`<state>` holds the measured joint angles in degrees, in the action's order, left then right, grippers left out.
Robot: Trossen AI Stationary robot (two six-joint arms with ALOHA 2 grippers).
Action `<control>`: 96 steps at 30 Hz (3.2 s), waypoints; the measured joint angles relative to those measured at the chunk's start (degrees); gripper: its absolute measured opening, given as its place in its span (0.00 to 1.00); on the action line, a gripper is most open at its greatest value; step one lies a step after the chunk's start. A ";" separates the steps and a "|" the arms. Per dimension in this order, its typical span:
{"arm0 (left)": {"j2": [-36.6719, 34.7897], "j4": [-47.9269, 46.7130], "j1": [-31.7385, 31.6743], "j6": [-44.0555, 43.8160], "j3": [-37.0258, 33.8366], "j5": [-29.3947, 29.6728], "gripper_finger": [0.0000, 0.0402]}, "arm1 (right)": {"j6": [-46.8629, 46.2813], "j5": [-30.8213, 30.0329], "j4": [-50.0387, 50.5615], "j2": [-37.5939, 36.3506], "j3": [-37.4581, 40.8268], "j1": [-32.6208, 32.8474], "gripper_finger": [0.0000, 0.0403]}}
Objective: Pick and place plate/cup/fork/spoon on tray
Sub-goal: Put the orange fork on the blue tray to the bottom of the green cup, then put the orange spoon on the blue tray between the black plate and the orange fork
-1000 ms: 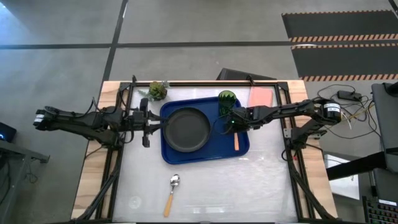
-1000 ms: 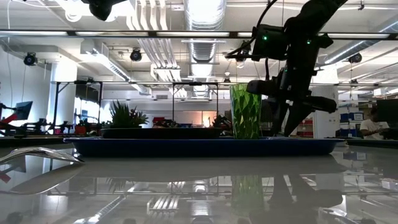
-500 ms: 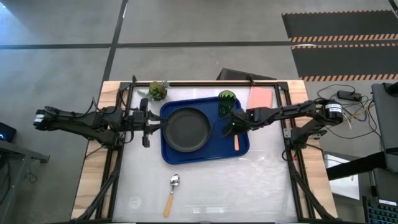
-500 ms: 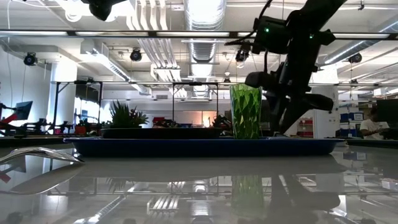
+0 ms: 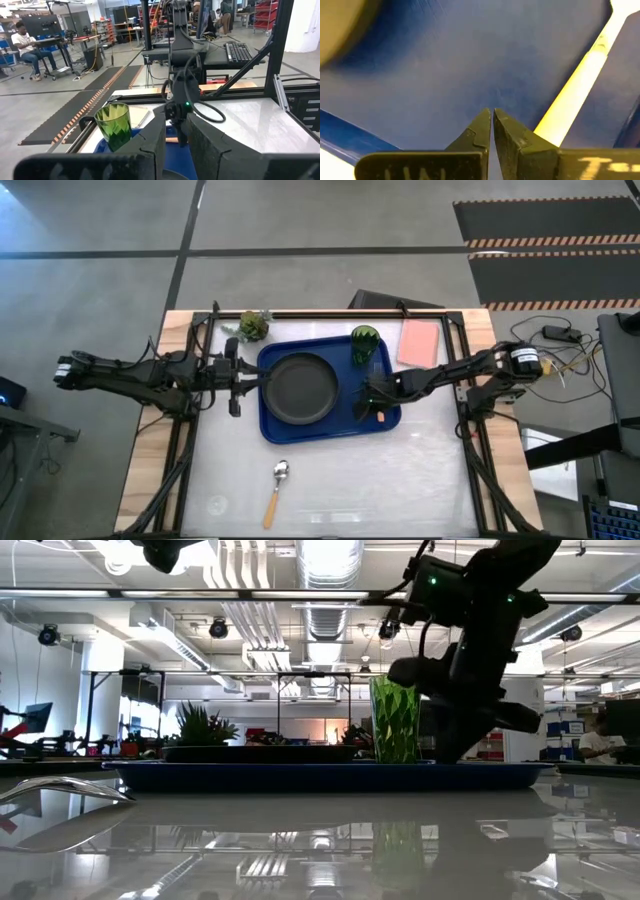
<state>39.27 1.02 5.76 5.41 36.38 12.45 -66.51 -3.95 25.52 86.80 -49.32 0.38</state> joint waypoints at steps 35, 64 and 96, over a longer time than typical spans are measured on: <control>2.78 -5.16 2.96 -6.64 -0.15 -4.04 0.15 | 23.78 -8.29 -5.90 -0.03 -8.61 19.15 0.03; 42.14 -21.62 27.97 -95.28 11.60 -22.83 0.00 | 58.66 -32.78 -8.33 -16.22 -6.25 32.90 0.02; 63.31 -49.68 35.82 -114.64 38.40 -4.36 0.00 | 65.44 -32.61 -15.95 -29.67 3.52 33.86 0.02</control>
<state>102.58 -48.67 41.58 -109.23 74.78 8.09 -1.07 -36.55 9.56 57.13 -45.80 34.24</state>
